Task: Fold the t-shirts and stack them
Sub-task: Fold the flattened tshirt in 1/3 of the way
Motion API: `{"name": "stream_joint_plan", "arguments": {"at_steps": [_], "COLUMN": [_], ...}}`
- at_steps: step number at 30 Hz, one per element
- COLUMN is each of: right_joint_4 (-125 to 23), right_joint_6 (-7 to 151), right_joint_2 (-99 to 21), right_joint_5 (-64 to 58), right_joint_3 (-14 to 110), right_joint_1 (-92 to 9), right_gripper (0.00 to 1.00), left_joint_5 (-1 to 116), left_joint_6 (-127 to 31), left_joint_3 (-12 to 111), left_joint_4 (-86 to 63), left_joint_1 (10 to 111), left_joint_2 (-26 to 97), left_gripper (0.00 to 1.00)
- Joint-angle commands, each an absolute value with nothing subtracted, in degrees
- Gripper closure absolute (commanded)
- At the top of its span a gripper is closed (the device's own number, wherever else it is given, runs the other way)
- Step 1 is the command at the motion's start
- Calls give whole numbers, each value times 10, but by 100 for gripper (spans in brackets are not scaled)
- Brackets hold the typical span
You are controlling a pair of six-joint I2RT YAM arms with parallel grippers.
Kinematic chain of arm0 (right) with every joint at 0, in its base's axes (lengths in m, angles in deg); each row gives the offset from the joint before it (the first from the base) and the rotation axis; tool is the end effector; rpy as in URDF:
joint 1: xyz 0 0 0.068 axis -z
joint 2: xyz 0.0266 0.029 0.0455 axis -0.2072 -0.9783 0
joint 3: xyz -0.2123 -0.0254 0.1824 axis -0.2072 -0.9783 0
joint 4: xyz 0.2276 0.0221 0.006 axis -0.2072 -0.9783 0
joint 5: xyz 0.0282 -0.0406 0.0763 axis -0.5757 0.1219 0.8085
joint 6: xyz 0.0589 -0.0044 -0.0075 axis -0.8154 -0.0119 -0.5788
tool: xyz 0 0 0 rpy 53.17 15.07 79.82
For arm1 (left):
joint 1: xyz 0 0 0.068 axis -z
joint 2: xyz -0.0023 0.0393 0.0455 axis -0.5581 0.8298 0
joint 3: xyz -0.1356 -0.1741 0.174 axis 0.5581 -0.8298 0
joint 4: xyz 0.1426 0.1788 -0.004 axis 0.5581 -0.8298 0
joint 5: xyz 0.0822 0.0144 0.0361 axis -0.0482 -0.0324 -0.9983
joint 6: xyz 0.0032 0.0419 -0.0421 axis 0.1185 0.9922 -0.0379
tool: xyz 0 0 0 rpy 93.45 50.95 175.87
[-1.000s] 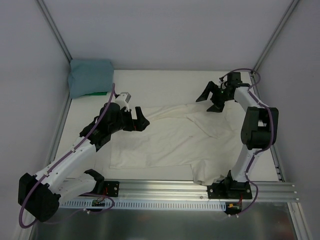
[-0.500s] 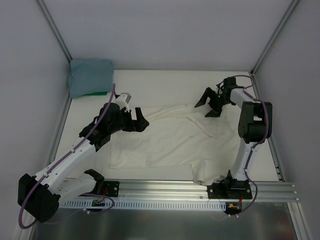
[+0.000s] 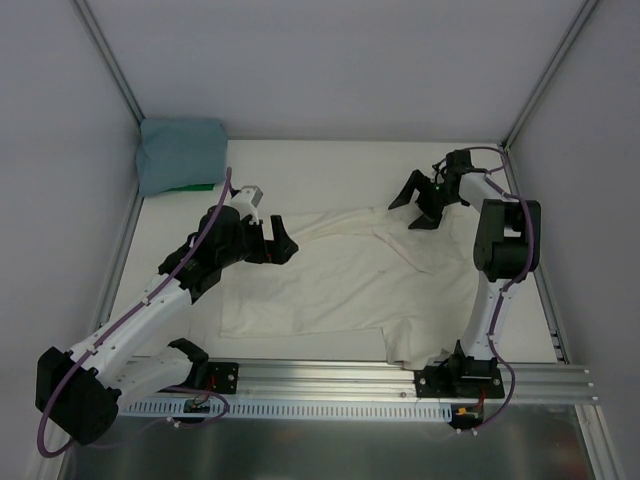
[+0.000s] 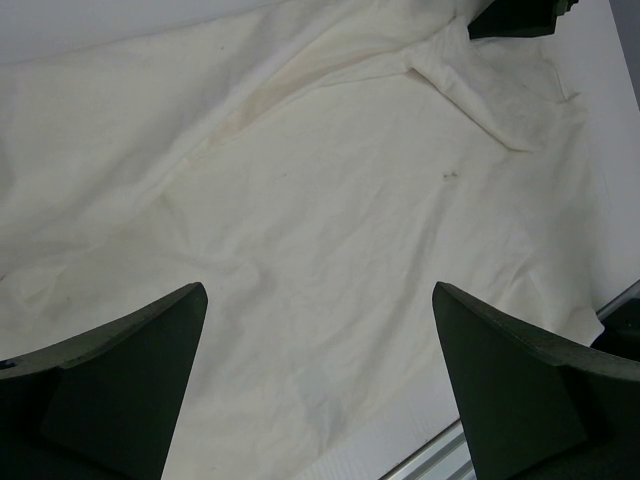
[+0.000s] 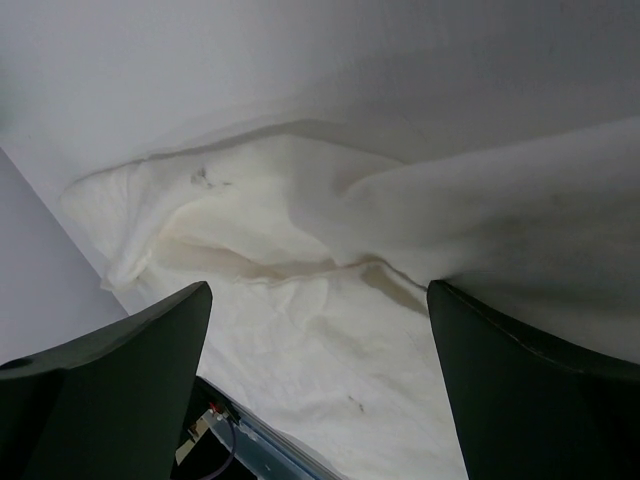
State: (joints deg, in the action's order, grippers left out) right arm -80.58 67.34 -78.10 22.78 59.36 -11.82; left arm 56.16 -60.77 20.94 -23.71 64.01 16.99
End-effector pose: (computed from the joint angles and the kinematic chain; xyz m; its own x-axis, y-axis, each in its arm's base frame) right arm 0.4150 0.0228 0.1861 -0.9240 0.1699 -0.3427 -0.0603 0.8201 0.5691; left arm 0.1670 -0.1029 0.3062 -0.5536 -0.1513 -0.8189 0.4017 0.8129 -0.4217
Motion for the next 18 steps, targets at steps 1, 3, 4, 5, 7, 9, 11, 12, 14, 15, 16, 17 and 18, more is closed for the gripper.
{"name": "stream_joint_plan", "arguments": {"at_steps": [1, 3, 4, 5, 7, 9, 11, 12, 14, 15, 16, 17, 18], "right_joint_4": [-807, -808, -808, -807, -806, -806, -807, -803, -798, -798, -800, -805, -815], "right_joint_6": [672, 671, 671, 669, 668, 668, 668, 667, 665, 664, 664, 667, 670], "right_joint_2": [-788, -797, -799, -801, -804, -810, -814, -815, -814, -812, -811, -810, -811], "right_joint_5": [227, 231, 231, 231, 232, 232, 235, 240, 247, 254, 257, 261, 264], "right_joint_3": [633, 641, 643, 644, 649, 652, 647, 643, 627, 621, 617, 614, 612], "right_joint_1": [-114, -114, -114, -114, -114, -114, -114, -115, -115, -116, -117, -119, -119], "right_gripper": [6, 6, 6, 6, 6, 7, 9, 13, 26, 31, 34, 40, 42], "left_joint_5": [556, 557, 556, 555, 555, 554, 555, 555, 554, 553, 552, 550, 551], "left_joint_6": [-594, -594, -594, -593, -591, -591, -590, -590, -591, -591, -592, -592, -593], "left_joint_3": [215, 216, 216, 215, 216, 217, 219, 218, 219, 218, 215, 216, 214], "left_joint_4": [-241, -240, -240, -240, -239, -239, -238, -238, -238, -235, -234, -234, -232], "left_joint_1": [647, 648, 647, 647, 648, 648, 647, 648, 647, 647, 647, 648, 648], "left_joint_2": [173, 177, 177, 178, 180, 183, 187, 189, 191, 192, 192, 193, 193], "left_gripper": [1, 1, 1, 1, 1, 1, 1, 1, 1, 1, 1, 1, 1]}}
